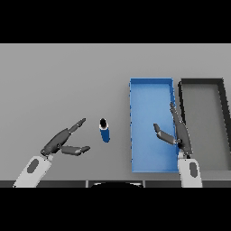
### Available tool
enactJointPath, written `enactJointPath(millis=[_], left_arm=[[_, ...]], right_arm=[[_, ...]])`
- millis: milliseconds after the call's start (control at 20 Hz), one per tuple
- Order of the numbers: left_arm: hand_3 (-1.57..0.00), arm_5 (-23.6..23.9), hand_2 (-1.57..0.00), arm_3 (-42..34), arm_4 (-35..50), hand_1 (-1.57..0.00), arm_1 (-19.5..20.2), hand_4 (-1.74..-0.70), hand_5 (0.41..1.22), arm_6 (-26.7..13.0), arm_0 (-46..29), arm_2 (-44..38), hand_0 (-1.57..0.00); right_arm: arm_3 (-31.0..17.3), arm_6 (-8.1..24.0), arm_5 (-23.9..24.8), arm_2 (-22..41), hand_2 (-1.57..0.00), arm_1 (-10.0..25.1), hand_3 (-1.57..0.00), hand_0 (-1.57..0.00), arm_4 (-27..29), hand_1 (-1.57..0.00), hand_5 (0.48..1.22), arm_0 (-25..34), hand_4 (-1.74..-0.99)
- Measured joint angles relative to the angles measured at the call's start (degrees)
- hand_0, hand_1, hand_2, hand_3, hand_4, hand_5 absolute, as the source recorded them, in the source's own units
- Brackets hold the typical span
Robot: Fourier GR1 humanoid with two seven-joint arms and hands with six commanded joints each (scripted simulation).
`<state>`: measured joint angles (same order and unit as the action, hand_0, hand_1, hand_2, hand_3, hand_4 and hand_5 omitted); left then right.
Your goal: Pick up the blue pipe and place it into the blue bin.
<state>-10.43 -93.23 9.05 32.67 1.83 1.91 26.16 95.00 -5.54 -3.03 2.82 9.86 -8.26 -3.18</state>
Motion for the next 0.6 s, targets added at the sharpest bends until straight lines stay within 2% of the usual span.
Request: enactJointPath(millis=[200,450,600], left_arm=[[0.0,0.2,0.0,2.5,-2.0,0.0,-4.8,-1.15,0.452,0.1,2.1,2.8,0.0],[0.0,2.2,0.0,8.4,-4.9,0.0,-11.6,-1.15,0.46,1.4,5.4,4.7,0.0],[0.0,2.3,0.0,11.6,-5.2,0.0,-14.3,-1.12,0.456,1.8,8.5,4.7,0.0]], right_arm=[[0.7,-0.3,-0.1,0.5,0.0,-0.5,0.0,0.0,-0.2,0.0,0.627,-0.9,-1.218],[0.8,1.2,-0.1,-0.1,0.0,0.1,0.0,0.0,0.0,0.0,0.621,-1.1,-1.202],[0.7,0.2,-0.5,0.1,0.0,-0.1,0.0,0.0,0.2,0.0,0.634,-1.5,-1.211]])
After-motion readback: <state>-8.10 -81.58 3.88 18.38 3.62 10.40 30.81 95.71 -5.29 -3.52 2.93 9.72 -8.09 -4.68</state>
